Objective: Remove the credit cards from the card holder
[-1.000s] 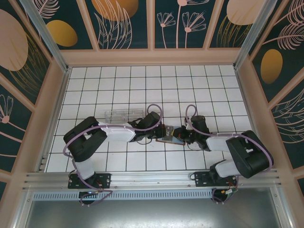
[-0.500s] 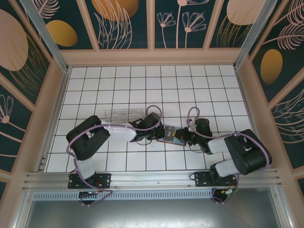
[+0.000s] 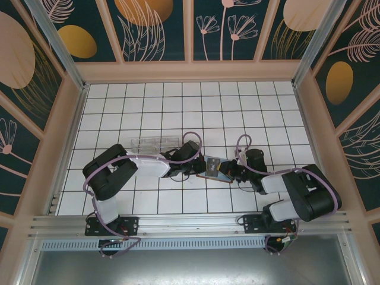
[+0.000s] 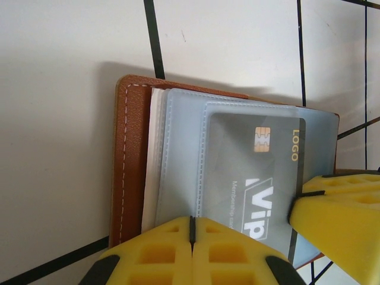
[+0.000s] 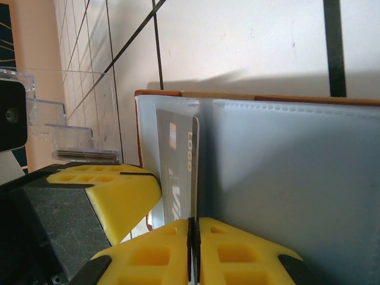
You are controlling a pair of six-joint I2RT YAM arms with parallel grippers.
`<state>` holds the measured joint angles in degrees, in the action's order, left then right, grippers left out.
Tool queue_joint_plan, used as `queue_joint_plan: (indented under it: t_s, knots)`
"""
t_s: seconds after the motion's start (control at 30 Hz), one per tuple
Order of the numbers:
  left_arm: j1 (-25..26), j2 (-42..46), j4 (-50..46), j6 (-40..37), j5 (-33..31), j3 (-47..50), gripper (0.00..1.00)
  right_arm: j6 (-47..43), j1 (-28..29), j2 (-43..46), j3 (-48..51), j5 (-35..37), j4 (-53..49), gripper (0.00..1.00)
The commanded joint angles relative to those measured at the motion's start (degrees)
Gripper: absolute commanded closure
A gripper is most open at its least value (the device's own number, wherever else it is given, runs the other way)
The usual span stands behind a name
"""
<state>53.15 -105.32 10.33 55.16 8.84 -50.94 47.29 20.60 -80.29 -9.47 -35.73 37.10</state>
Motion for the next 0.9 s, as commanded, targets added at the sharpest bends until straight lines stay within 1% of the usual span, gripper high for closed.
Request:
queue_joint_plan:
  t_s: [0.0, 0.1, 0.23, 0.3, 0.33, 0.53, 0.87]
  knots:
    - [-0.98, -0.73, -4.18, -0.30, -1.08, 1.43, 1.00, -0.50, -0.71, -0.91, 0.78, 0.24, -1.97, 0.86]
    - [-0.96, -0.79, -4.18, -0.22, -1.07, 1.56, 1.00, -0.36, -0.67, -1.22, 0.86, -0.13, -1.33, 0.83]
    - [-1.02, -0.93, -4.22, -0.17, -0.88, 1.54, 1.00, -0.27, -0.73, -1.26, 1.19, -0.14, -1.12, 0.84]
    - [-0.97, -0.94, -4.09, -0.20, -0.74, 1.46, 1.00, -0.36, -0.70, -1.42, 0.99, -0.29, -1.00, 0.96]
    - [-1.02, -0.90, -4.09, -0.18, -0.69, 1.46, 1.00, -0.30, -0.68, -1.53, 0.99, -0.39, -0.88, 1.00]
    - [-1.02, -0.55, -4.52, 0.10, -1.32, 1.80, 1.00, -0.34, -0.82, -0.30, 1.43, 0.99, -2.84, 1.00]
    - [-0.94, -0.58, -4.97, 0.66, -2.04, 2.21, 1.00, -2.59, -3.47, 8.79, 2.64, 3.21, -11.76, 1.00]
